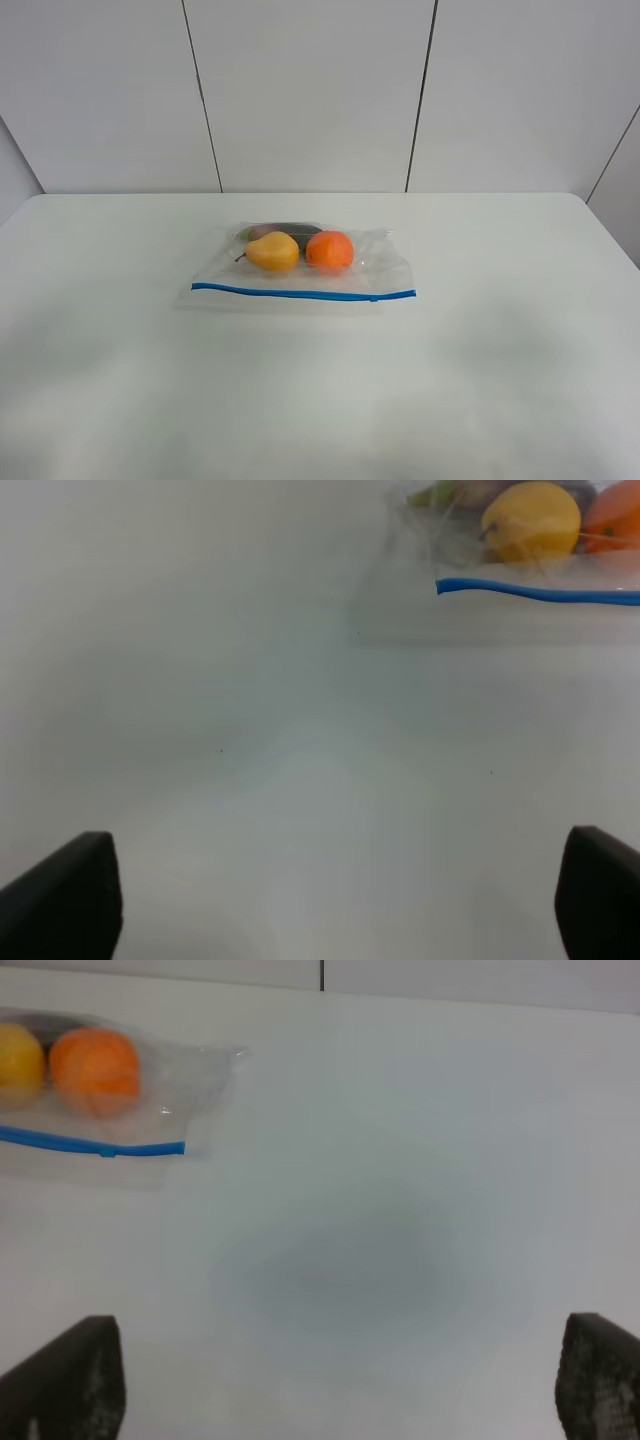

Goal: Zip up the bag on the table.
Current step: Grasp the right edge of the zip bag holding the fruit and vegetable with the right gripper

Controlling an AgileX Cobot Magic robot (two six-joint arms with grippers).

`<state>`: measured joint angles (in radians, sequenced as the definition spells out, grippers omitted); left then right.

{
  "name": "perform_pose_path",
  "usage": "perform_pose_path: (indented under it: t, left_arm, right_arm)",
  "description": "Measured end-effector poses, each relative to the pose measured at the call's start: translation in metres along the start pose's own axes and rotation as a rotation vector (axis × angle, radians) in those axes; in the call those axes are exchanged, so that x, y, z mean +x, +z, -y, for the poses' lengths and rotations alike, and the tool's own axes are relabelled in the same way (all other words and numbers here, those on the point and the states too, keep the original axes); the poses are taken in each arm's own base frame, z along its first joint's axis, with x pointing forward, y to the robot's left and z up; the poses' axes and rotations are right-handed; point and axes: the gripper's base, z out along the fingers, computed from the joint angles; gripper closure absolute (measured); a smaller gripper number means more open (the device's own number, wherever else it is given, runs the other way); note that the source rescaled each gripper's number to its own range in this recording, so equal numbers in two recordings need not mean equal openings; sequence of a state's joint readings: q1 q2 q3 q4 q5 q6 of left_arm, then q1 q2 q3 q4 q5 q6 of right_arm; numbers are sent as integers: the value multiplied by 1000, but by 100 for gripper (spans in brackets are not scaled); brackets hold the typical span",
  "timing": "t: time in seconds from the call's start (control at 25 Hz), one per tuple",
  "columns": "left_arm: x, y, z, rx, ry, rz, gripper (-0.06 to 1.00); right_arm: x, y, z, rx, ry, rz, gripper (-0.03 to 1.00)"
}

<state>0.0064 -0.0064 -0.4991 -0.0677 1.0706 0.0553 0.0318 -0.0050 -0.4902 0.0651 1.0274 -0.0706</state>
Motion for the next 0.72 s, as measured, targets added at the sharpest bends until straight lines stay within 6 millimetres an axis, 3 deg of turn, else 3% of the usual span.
perform_pose_path:
  t: [0.2, 0.32, 0.52, 0.72]
  left_arm:
    - [0, 0, 0, 0, 0, 0, -6]
    - [0, 0, 0, 0, 0, 0, -6]
    - [0, 0, 0, 0, 0, 0, -6]
    - [0, 0, 0, 0, 0, 0, -6]
  right_arm:
    - [0, 0, 0, 0, 0, 3, -3]
    - [-12, 0, 1, 4, -1, 1, -3]
    - [-60, 23, 2, -17, 20, -137, -3]
    - [-112, 77, 2, -74, 80, -318, -3]
